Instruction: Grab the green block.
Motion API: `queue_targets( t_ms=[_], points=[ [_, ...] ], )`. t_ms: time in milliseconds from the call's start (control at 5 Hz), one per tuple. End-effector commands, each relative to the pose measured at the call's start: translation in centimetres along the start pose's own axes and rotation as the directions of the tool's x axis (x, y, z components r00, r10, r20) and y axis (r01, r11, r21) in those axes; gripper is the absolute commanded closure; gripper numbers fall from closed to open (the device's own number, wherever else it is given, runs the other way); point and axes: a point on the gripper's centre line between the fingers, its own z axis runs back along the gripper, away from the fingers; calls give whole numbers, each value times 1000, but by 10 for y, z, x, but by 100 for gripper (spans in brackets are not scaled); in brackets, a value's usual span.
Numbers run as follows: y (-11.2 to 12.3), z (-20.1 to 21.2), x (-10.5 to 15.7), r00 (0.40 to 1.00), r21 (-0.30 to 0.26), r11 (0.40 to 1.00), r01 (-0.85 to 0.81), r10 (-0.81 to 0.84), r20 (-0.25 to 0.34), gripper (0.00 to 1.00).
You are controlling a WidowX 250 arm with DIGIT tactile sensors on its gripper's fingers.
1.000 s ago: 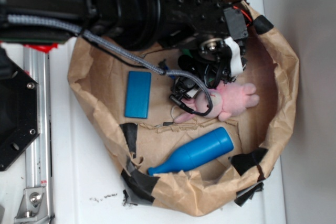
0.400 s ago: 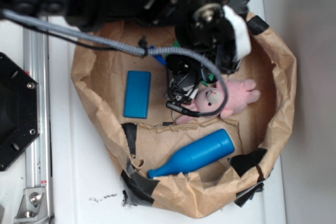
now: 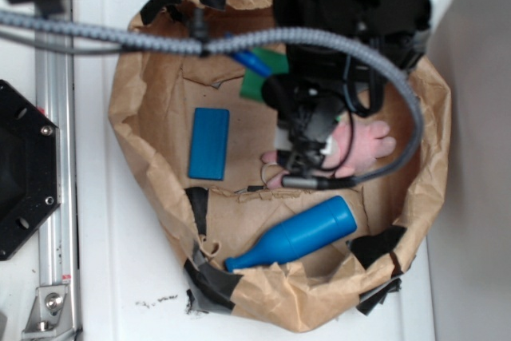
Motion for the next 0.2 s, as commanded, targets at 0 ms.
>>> queue_targets(
  t_ms=[0],
  points=[
    [-27, 14, 11, 995, -30, 997, -77, 79, 64, 100]
  ],
)
